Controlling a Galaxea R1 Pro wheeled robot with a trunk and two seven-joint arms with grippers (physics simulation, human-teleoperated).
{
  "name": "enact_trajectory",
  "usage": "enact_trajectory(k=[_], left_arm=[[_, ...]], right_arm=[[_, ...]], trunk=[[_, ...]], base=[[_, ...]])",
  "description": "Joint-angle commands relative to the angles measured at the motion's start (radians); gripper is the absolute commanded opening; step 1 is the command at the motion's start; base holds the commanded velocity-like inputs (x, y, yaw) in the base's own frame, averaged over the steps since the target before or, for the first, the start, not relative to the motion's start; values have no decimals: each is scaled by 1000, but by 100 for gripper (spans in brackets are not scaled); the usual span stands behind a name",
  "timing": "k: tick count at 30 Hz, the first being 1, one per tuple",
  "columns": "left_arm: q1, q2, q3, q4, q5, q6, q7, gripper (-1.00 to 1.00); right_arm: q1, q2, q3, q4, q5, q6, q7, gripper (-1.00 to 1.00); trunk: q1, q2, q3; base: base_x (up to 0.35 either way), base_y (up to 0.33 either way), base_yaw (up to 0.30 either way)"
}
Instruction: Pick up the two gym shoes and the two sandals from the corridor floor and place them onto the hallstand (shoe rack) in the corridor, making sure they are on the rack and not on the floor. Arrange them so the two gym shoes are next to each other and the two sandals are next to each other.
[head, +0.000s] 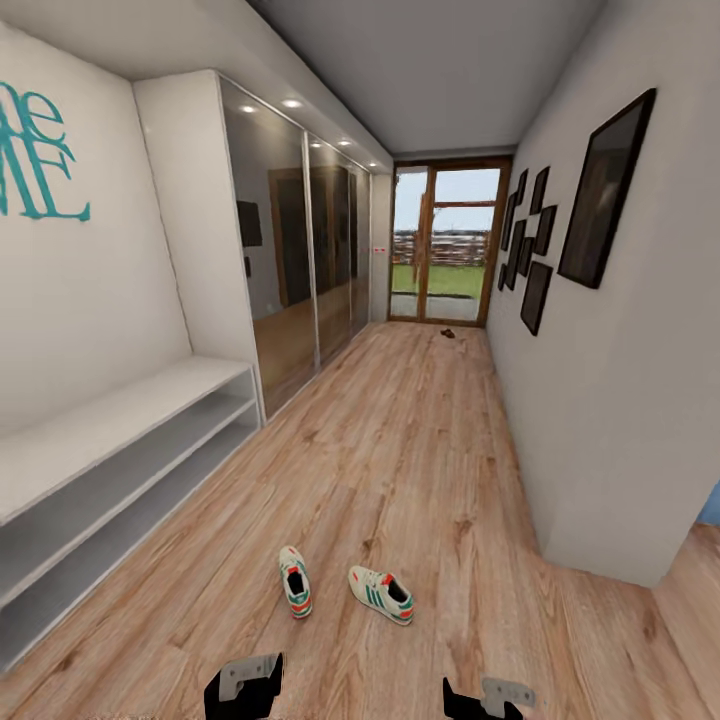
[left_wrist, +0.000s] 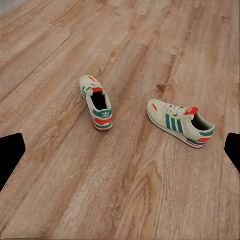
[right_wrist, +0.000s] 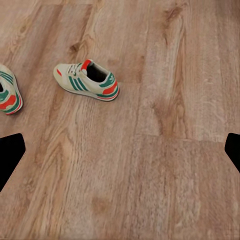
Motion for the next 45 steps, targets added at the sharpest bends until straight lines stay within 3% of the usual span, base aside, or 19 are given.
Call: enact_trajectory(k=[1, 29, 45], left_arm=[[0, 0, 0, 0, 0, 0, 0, 100], [0, 0, 1, 0, 0, 0, 0, 100], [0, 0, 1, 0, 0, 0, 0, 100]], right_arm=[[0, 0, 0, 0, 0, 0, 0, 100], [0, 0, 0, 1, 1, 0, 0, 100], [0, 0, 0, 0, 0, 0, 0, 100]], trunk=[[0, 0, 0], [0, 0, 0], [0, 0, 0]], base=[[1, -6, 285], [0, -2, 283], [0, 0, 90]])
